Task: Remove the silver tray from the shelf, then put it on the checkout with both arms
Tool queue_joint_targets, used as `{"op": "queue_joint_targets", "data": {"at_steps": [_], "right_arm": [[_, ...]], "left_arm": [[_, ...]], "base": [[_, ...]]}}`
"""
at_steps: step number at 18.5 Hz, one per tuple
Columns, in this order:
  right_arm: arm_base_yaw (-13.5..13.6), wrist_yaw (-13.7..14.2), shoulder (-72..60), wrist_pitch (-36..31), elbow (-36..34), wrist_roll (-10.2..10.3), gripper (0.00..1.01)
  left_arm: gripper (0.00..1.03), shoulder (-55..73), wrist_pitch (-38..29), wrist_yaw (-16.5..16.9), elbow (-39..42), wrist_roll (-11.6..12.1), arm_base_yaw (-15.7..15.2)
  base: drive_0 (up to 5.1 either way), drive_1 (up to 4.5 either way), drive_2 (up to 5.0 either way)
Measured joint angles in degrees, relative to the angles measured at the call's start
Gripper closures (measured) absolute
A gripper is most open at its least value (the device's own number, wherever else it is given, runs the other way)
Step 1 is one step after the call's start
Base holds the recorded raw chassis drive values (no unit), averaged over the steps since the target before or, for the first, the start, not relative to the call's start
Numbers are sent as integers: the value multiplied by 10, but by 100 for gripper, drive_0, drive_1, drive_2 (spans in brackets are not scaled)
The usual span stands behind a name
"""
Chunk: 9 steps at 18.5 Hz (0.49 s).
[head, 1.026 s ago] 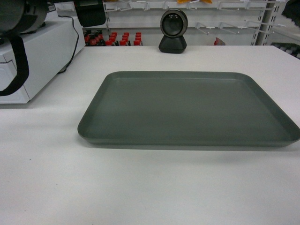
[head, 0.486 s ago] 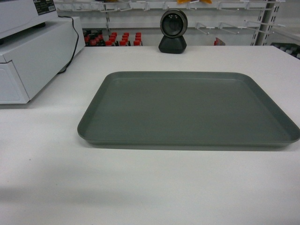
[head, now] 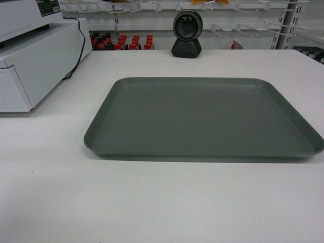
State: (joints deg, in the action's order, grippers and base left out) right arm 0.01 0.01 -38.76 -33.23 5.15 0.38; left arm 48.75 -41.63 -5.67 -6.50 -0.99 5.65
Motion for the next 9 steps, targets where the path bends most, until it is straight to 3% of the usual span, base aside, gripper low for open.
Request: {"op": "queue_joint_targets", "data": {"at_steps": [1, 3, 4, 6, 9], "right_arm": [[0, 0, 19, 12, -7, 0, 100], [0, 0, 51, 35, -18, 0, 100], [0, 0, 67, 47, -22, 0, 100], [0, 0, 95, 53, -33, 0, 100], [0, 0, 127, 80, -44, 0, 100]], "left_arm": [[102, -22, 12, 5, 9, 0, -6], [102, -63, 41, 50, 25, 0, -54], [102, -80, 51, 48, 29, 0, -60], [102, -98, 32, 57, 52, 0, -54], [102, -154, 90, 57, 59, 0, -55]], "base": [[0, 0, 0], [0, 0, 0], [0, 0, 0], [0, 0, 0], [0, 0, 0]]}}
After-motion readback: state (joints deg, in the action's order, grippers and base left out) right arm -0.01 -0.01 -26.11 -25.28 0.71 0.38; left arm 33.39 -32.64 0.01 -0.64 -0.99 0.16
